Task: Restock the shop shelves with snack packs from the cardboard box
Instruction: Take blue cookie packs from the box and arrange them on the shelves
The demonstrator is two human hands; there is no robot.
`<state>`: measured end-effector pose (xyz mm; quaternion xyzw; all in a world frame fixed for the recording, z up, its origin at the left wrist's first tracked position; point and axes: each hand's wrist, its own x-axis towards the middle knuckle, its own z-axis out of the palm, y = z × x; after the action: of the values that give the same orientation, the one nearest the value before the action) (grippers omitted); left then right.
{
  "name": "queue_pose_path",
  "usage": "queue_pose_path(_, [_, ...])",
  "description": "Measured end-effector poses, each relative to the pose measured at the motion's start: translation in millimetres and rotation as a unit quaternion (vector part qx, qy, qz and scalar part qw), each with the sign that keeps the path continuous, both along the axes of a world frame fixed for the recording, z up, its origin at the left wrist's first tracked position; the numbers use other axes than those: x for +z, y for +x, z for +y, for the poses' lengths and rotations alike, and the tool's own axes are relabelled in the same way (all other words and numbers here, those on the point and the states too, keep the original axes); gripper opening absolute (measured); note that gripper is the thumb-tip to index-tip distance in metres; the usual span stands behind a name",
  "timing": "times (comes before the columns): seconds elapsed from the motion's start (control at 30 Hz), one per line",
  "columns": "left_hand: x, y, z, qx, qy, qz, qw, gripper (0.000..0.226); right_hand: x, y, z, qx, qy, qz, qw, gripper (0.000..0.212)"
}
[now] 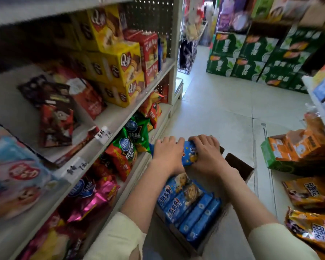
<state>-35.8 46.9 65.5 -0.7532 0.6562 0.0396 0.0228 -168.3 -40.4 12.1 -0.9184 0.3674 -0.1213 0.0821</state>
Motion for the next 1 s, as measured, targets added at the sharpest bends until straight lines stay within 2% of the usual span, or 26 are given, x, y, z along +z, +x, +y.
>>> queue_pose_path(0.13, [57, 19, 20, 0.042, -0.105, -0.079, 0.990, 0.073, 55, 29, -1, 0.022, -0.050, -0.082, 0.995, 0.072])
queue_pose_path(0.27, [107, 38, 41, 0.082, -0.225, -0.142, 0.960, 0.073, 112, 66, 5, 0.046, -0.110, -0.161, 0.980, 0.074])
queue_pose_path(0.47, [174, 71, 78, 0.136, -0.384, -0.229, 0.884, 0.079, 196, 117, 27, 0.114, -0.202, -0.280, 0.932, 0.076])
queue_pose_path(0.63, [227, 93, 122, 0.164, -0.431, -0.289, 0.839, 0.078, 251, 154, 65, 0.164, -0.228, -0.332, 0.900, 0.075])
queue_pose_path(0.8, [265, 102, 177, 0.208, -0.448, -0.322, 0.808, 0.081, 297, 176, 111, 0.236, -0.206, -0.374, 0.873, 0.081])
queue_pose_path(0.87, [277, 107, 207, 0.237, -0.443, -0.340, 0.795, 0.079, 310, 193, 129, 0.270, -0.179, -0.378, 0.867, 0.090])
queue_pose_path(0.93, [286, 116, 234, 0.263, -0.438, -0.347, 0.787, 0.077, 321, 208, 148, 0.296, -0.106, -0.372, 0.873, 0.106])
queue_pose_path(1.0, [291, 124, 260, 0.299, -0.423, -0.353, 0.779, 0.077, 330, 226, 164, 0.328, 0.005, -0.398, 0.857, 0.108])
